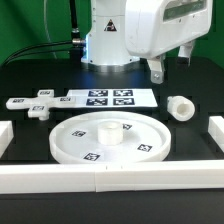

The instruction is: Assemble round table

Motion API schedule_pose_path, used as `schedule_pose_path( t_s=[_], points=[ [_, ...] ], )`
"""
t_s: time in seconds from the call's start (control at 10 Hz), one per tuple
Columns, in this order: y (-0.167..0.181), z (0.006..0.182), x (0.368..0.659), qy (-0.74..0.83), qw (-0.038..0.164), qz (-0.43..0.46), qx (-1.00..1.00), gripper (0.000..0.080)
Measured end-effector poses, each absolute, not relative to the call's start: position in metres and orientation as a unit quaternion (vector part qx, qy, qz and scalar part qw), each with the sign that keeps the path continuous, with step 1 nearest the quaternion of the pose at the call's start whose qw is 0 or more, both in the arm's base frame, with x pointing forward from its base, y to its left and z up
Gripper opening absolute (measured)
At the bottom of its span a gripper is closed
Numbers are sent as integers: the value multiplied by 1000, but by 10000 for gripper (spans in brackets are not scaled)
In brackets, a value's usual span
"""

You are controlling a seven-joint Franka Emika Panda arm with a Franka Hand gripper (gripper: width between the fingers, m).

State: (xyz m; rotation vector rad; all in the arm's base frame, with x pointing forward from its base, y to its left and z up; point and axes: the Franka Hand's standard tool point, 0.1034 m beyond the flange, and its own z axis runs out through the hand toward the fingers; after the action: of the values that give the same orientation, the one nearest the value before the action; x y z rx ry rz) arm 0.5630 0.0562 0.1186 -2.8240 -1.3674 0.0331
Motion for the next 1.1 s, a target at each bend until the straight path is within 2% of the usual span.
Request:
schedule_pose_path(
  t_s=[0.4, 0.7, 0.9, 1.1],
  points=[
    [55, 118, 563, -438, 2, 11, -899, 650],
    [3, 93, 547, -505, -1, 5, -863, 650],
    [-21, 72, 542, -523, -6, -9, -852, 650],
    [-35, 51, 542, -528, -1, -7, -849, 650]
  ],
)
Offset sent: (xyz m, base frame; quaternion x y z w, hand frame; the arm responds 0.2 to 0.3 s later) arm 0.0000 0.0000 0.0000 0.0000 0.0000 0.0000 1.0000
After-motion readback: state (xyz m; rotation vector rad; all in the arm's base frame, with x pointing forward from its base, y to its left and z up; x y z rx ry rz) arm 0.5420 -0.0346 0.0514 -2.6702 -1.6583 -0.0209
